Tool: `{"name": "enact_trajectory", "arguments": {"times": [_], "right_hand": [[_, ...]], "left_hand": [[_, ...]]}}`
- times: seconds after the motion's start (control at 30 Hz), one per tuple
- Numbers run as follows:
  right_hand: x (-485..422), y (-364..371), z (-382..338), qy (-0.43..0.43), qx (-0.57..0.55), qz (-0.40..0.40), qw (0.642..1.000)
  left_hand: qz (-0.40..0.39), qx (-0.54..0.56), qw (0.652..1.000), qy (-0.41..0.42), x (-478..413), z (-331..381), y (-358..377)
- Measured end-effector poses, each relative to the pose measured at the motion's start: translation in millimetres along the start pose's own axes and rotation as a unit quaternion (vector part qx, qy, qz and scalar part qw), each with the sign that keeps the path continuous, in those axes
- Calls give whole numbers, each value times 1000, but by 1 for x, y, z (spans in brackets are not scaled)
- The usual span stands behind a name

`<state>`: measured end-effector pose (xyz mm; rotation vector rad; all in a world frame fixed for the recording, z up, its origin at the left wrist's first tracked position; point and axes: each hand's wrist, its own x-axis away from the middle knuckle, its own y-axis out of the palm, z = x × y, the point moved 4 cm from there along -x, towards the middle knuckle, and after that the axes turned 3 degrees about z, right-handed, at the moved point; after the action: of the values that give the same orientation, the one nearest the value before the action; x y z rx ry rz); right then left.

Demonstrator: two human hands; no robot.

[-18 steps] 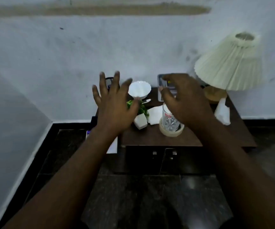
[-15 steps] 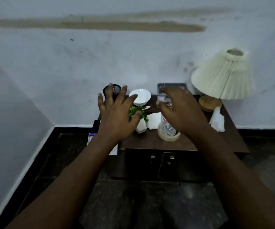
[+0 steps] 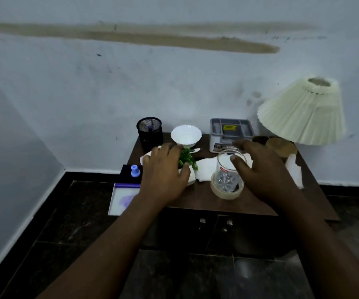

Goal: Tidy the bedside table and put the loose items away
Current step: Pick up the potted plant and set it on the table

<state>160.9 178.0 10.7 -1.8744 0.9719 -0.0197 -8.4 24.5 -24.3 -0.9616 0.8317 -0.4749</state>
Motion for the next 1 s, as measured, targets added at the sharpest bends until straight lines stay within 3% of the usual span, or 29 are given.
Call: {"name": "enact_trajectory", "arguments": {"times": [0.1,0.23,0.37,0.57,0.77,0.83,0.9,1.0], "right_hand": [[-8,12,-10,-1,22,-10,1000],[-19,18,-22,10,23,11,1000],[-28,25,-29,16,1,1,1000],[-32,32,-35,8,-1,2,1000],[-32,31,-47,-6,94,41,995],[-33,31,-52,-21,98,66,993],[-36,32,-56,-43,63,79,994],[-44,37,-63,-49,-83,91,991]], "left_hand": [[-68,85,992,-59,-3,0,18],[-119,29,981,-148,0,1,45],[-92,37,976,-194,-2,4,59],[-55,53,979,-190,-3,3,64],[-21,213,948,-237,-4,-11,46],[-14,284,925,-254,-6,-21,35],[-14,388,878,-278,-9,-31,25],[-49,585,755,-291,-16,-40,16]]}}
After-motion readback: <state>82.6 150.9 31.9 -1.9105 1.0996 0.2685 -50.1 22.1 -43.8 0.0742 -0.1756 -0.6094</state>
